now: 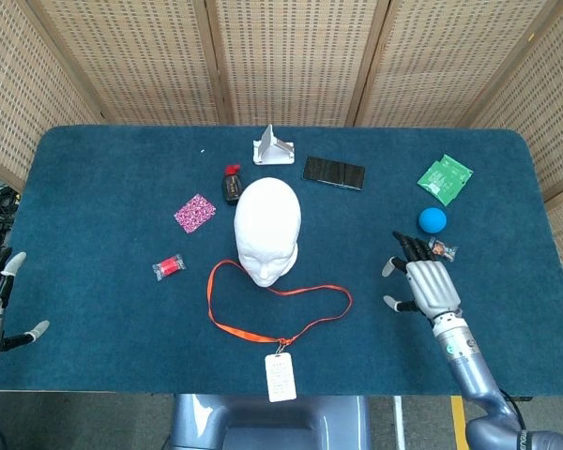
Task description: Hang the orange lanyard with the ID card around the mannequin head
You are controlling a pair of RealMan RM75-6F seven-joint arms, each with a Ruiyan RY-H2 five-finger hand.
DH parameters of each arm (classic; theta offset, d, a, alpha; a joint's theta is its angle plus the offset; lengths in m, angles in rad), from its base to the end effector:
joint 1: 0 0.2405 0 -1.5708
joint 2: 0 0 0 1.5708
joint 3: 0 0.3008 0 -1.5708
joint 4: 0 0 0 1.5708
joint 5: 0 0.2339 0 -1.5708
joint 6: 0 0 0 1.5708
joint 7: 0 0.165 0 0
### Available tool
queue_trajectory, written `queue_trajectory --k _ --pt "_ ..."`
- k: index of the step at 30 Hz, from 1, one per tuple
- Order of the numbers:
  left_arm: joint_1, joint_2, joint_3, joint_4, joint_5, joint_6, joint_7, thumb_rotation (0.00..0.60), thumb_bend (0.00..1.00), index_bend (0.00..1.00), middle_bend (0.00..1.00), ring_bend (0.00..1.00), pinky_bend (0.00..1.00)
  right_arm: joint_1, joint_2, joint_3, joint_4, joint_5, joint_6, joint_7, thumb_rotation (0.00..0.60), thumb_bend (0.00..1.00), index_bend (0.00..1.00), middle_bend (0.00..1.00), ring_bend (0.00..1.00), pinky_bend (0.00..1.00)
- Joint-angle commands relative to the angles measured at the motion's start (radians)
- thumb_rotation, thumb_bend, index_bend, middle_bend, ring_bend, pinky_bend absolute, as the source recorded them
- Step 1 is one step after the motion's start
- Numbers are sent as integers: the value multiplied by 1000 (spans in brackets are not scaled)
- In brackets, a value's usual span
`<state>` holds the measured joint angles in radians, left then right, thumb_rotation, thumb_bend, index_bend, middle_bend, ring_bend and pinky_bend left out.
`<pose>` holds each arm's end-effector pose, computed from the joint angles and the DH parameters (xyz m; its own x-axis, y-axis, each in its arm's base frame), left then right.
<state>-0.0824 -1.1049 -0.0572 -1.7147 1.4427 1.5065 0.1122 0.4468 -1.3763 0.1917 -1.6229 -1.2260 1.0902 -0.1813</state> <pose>-0.3459 0.2062 0.1590 0.4130 -0.0135 0.9106 0.9101 0.0431 -0.4121 -0.2603 -0.3406 0.0300 0.2750 -0.2163 0.9368 -0.9567 -0.1586 0.2442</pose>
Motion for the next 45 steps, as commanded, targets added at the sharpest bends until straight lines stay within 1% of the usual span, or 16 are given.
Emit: queue_trajectory --k 1,5,6,8,14,32,45 --pt "-5 -6 -2 4 -9 -12 7 600 0 0 0 0 0 69 -82 36 29 109 -62 -108 600 419 492 0 0 0" --pt "-11 -9 -4 9 -20 -27 10 600 0 0 0 0 0 101 -129 49 37 191 -82 -156 600 430 502 0 0 0" --pt "-13 -11 -5 12 -24 -33 10 600 0 0 0 0 0 117 -157 41 43 212 -97 -179 600 431 507 0 0 0" --pt "-16 -14 -7 14 -27 -38 13 600 0 0 0 0 0 136 -205 34 72 238 -88 -224 600 432 515 0 0 0" --pt "-18 -16 -4 13 -23 -42 17 600 0 0 0 0 0 166 -270 28 120 283 -70 -282 600 459 529 0 0 0" --pt "-24 -18 -5 17 -30 -57 14 600 0 0 0 0 0 225 -356 37 190 395 -64 -362 600 468 537 0 0 0" --pt "-30 -22 -8 23 -40 -70 16 600 0 0 0 0 0 241 -386 35 236 412 -65 -361 600 516 591 0 0 0"
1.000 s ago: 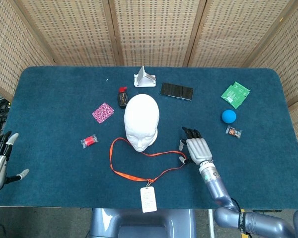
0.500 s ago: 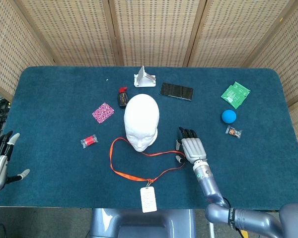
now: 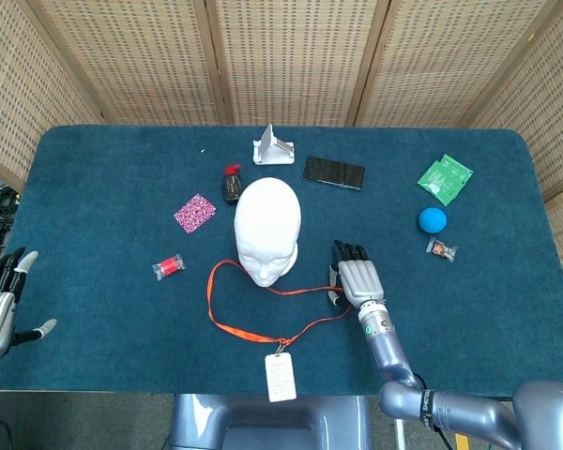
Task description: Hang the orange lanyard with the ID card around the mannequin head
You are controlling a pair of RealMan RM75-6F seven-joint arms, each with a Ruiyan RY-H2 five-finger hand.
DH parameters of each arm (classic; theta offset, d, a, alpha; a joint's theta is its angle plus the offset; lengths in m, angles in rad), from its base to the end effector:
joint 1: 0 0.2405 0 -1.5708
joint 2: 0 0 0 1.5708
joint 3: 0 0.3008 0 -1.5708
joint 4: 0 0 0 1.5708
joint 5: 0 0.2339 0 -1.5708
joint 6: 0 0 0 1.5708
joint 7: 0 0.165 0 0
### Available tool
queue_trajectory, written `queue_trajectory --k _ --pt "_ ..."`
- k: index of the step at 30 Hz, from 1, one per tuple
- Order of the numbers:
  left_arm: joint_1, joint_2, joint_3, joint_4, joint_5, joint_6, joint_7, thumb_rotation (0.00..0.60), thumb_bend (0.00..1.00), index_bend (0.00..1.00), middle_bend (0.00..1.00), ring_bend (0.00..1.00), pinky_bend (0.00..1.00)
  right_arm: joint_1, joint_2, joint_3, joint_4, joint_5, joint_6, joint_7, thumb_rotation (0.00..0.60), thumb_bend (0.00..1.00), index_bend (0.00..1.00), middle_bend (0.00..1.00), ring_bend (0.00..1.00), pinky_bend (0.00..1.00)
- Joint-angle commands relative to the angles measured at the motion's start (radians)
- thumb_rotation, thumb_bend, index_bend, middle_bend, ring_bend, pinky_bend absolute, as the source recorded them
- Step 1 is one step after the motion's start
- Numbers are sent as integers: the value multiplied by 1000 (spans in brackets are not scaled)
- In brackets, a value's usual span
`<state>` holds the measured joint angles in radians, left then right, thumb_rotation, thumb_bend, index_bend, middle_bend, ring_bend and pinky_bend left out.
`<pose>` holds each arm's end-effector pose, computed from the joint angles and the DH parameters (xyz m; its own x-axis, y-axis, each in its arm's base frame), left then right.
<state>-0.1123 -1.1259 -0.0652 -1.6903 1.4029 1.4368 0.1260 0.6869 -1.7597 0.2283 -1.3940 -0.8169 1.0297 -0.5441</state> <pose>-0.3522 0.2185 0.1462 0.4212 0.0400 0.9061 0.9049 0.0482 -0.4228 -0.1985 -0.3796 -0.1055 0.3478 -0.3584 0.8664 -0.9372 -0.1064 0.3322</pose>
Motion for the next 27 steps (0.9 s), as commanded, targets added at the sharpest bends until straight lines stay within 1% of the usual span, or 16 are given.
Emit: queue_trajectory --k 1,4,10,15,18,23,26,27 --pt "-1 -1 0 -1 0 -1 2 600 0 0 0 0 0 2 -3 -2 8 4 -5 3 600 517 591 0 0 0" --pt "-1 -2 1 -2 0 -1 4 600 0 0 0 0 0 2 -5 -3 14 2 -6 7 600 534 598 0 0 0" --pt "-5 -4 0 -4 -3 -7 9 600 0 0 0 0 0 4 -3 -6 12 -5 -5 14 600 581 658 11 0 0" --pt "-38 -6 -17 -9 -5 -43 7 600 0 0 0 0 0 1 -1 -11 8 -7 -7 22 600 599 678 21 0 0" --pt "-78 -18 -38 -2 -16 -86 13 600 0 0 0 0 0 0 3 -14 2 -15 -4 24 600 599 682 25 0 0" --pt "-177 -63 -80 33 -31 -189 37 600 0 0 0 0 0 -3 18 -18 -18 -32 3 28 600 601 687 30 0 0" --pt "-246 -105 -107 68 -49 -262 53 600 0 6 0 0 0 -5 27 -17 -31 -40 4 35 600 605 690 32 0 0" --pt "-270 -123 -114 83 -54 -288 55 600 5 26 0 0 0 -5 31 -17 -35 -43 4 39 600 606 691 32 0 0"
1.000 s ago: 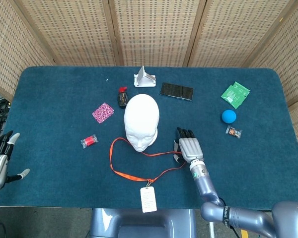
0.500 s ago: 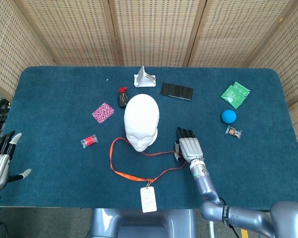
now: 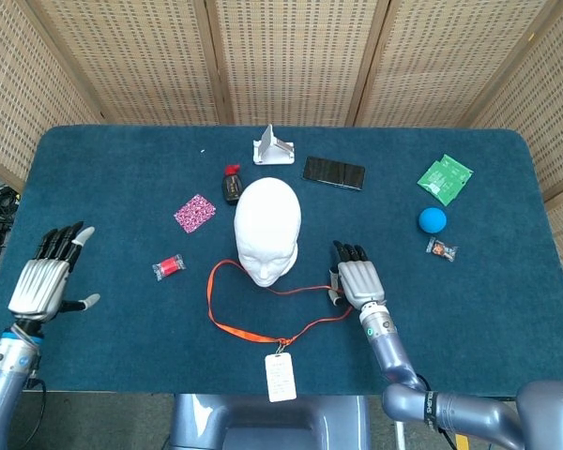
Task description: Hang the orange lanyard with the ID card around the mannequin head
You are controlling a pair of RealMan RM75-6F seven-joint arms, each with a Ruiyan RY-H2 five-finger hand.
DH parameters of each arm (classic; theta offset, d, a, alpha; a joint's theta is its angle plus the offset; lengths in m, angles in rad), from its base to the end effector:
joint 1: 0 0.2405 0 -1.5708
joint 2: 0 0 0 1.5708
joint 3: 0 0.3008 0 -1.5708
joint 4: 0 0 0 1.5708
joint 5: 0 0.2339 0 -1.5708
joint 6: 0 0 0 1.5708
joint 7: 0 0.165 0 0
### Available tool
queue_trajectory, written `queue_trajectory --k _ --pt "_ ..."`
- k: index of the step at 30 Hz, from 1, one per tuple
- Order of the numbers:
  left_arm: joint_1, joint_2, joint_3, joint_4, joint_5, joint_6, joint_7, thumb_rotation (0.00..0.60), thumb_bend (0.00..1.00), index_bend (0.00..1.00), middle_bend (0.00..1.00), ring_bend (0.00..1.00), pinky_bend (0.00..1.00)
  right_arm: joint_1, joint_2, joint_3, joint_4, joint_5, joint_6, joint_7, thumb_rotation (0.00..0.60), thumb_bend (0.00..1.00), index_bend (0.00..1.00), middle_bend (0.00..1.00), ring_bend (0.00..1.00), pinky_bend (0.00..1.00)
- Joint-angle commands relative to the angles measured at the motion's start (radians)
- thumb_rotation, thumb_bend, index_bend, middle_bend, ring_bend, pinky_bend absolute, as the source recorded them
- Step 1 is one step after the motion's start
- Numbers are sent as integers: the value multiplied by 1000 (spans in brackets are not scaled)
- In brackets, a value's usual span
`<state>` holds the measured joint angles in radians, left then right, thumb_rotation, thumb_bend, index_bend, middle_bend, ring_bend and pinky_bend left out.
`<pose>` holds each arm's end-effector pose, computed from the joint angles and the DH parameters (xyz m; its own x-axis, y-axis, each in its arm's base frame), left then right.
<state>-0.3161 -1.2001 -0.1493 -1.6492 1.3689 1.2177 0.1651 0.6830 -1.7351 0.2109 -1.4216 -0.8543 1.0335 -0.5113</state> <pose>-0.3054 0.3035 0.1039 0.4229 0.0981 0.9009 0.9025 -0.1352 -0.4089 -0.1966 -0.3760 -0.0998 0.3443 -0.3524 0.8702 -0.9389 -0.1348 0.3169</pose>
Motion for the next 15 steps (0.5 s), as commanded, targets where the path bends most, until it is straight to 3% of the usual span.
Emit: queue_trajectory --k 1,6,15 --pt "-90 -69 -38 61 -24 -93 16 600 18 49 0 0 0 -2 9 0 -11 -9 0 9 600 607 692 32 0 0" --pt "-237 -268 -77 280 -29 -193 20 600 214 280 0 0 0 -3 26 0 -34 -20 -6 27 600 611 693 33 0 0" --pt "-379 -470 -105 470 -124 -326 54 600 247 322 0 0 0 5 21 2 -15 -5 -36 47 600 618 696 33 0 0"
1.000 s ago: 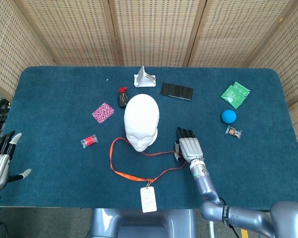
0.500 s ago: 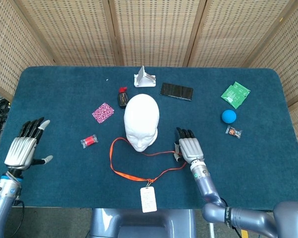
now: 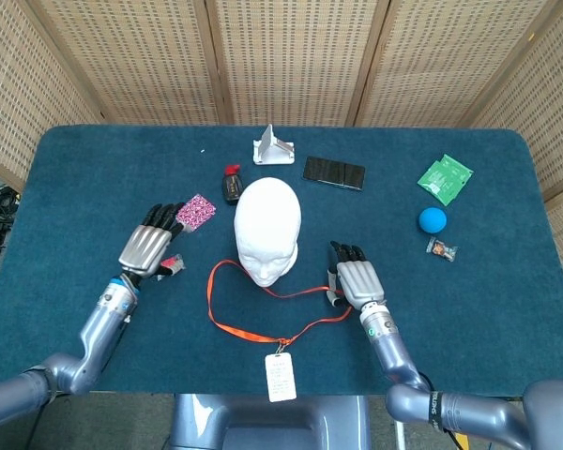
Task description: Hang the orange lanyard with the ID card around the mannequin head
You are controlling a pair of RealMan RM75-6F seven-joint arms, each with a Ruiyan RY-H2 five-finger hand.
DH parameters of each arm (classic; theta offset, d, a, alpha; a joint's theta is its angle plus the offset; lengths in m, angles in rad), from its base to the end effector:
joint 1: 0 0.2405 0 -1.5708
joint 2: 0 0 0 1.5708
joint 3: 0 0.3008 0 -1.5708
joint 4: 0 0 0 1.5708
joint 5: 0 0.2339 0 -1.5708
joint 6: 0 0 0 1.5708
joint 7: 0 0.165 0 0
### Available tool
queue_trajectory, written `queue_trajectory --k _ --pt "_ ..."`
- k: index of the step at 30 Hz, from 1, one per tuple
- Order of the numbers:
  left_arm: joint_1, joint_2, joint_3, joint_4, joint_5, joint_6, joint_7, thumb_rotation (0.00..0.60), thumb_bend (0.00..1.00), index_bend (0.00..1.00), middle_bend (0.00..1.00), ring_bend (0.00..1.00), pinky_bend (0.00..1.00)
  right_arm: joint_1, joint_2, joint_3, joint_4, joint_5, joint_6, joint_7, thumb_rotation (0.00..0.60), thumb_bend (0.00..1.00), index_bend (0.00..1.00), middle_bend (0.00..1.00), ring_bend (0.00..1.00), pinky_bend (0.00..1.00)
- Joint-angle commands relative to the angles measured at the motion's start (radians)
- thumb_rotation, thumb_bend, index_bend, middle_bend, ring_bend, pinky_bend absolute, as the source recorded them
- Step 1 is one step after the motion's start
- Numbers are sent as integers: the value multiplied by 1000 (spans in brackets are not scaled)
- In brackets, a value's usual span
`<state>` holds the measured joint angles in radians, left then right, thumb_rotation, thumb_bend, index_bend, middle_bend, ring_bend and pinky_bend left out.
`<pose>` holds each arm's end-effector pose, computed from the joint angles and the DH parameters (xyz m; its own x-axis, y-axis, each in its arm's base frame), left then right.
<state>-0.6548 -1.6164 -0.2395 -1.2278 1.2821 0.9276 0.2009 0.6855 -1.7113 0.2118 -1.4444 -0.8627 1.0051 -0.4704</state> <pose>-0.2273 0.4195 -0.0419 0.4573 0.1901 0.8688 0.8654 -0.3204 -0.3854 -0.1938 -0.3759 -0.0964 0.3128 -0.3732 0.8734 -0.9495 -0.1457 0.2778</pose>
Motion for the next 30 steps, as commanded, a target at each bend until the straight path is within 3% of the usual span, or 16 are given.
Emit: queue_trajectory --k 1,15,30 --pt "-49 -68 -17 62 -45 -41 20 600 247 326 0 0 0 4 -4 1 11 2 -10 10 600 619 696 33 0 0" --pt "-133 -200 -10 182 -82 -106 -22 600 332 477 0 0 0 4 8 -1 28 1 -35 51 600 620 704 39 0 0" --pt "-151 -240 -4 215 -126 -113 -7 600 337 502 0 0 0 8 -3 -8 56 2 -51 68 600 620 720 47 0 0"
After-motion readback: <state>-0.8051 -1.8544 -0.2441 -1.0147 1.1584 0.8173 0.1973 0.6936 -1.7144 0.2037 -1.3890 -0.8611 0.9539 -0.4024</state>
